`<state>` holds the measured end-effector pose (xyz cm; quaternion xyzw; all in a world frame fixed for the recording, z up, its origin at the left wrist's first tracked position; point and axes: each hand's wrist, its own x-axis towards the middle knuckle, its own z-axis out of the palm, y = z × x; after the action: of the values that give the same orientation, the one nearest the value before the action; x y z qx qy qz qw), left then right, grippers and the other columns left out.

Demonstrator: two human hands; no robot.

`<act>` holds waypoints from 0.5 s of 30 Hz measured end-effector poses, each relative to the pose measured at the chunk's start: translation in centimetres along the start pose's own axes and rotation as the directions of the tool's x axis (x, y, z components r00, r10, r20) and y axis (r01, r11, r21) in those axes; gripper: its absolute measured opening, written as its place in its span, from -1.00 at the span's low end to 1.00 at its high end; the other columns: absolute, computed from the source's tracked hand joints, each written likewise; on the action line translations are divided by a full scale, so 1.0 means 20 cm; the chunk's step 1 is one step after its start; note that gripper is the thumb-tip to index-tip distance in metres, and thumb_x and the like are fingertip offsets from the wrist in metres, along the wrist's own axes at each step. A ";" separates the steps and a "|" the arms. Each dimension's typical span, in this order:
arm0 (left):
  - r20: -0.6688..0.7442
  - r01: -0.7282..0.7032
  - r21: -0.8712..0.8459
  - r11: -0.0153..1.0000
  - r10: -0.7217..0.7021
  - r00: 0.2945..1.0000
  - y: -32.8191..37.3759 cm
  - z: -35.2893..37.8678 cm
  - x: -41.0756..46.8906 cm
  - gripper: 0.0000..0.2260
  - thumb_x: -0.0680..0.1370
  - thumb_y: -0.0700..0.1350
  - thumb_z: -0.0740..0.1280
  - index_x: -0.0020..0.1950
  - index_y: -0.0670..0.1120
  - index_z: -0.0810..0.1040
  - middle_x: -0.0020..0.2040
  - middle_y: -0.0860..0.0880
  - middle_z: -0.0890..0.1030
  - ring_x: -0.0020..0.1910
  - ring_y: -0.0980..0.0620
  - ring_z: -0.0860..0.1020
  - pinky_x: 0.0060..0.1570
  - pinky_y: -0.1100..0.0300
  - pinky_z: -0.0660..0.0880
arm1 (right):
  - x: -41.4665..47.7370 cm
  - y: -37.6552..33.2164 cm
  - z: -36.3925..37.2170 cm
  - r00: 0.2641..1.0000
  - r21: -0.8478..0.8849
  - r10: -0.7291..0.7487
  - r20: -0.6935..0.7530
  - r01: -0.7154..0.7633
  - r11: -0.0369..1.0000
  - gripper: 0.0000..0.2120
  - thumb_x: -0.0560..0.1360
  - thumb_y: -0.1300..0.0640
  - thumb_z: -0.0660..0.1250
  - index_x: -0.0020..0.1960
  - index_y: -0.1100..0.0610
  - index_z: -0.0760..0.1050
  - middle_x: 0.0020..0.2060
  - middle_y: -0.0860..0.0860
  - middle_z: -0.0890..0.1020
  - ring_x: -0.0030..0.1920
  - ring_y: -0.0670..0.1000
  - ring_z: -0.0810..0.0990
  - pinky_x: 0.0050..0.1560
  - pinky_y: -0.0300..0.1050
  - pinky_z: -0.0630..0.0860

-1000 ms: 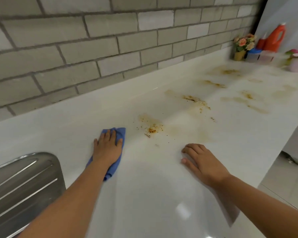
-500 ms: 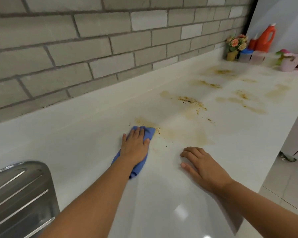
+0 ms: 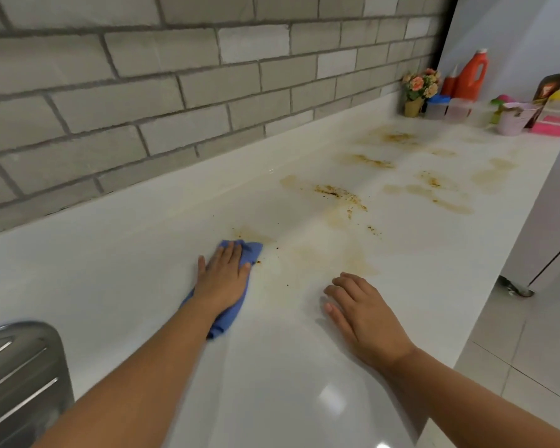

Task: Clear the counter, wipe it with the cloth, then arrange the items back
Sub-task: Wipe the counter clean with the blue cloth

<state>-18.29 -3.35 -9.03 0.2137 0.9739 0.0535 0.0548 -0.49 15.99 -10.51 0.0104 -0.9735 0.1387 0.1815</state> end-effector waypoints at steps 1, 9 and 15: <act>0.025 0.028 0.000 1.000 -0.028 0.999 0.02 -0.01 0.09 -0.50 0.65 0.05 -0.12 0.55 -0.09 -0.11 0.56 0.00 -0.09 0.54 0.02 -0.12 0.46 -0.13 -0.15 | 0.00 0.00 0.01 1.000 0.004 0.001 -0.004 -0.001 1.000 -0.49 0.61 -0.14 -0.14 0.08 0.09 0.51 0.03 -0.04 0.56 0.19 0.04 0.47 0.31 -0.21 0.22; -0.057 -0.260 -0.003 0.966 0.259 0.964 0.30 0.08 -0.25 -0.49 0.62 0.13 -0.10 0.54 0.02 -0.01 0.55 0.11 0.00 0.52 0.12 -0.02 0.46 -0.01 -0.09 | 0.00 0.00 0.00 0.996 0.014 0.069 -0.064 -0.068 0.998 -0.43 0.61 -0.15 -0.18 0.08 0.13 0.53 -0.03 0.01 0.56 0.15 0.08 0.49 0.22 -0.25 0.25; 0.007 -0.007 0.051 0.999 0.007 1.000 -0.01 0.01 -0.12 -0.47 0.62 0.16 -0.13 0.55 0.00 -0.09 0.56 0.07 -0.07 0.53 0.11 -0.07 0.45 -0.16 -0.17 | 0.00 0.00 0.02 0.997 0.001 0.049 -0.054 -0.049 0.999 -0.41 0.60 -0.16 -0.24 0.06 0.09 0.51 -0.06 -0.05 0.55 0.12 0.03 0.46 0.19 -0.15 0.34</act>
<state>-16.25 -4.57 -9.02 0.2188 0.9740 0.0281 0.0523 -0.57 15.95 -10.85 -0.0172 -0.9683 0.1431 0.2042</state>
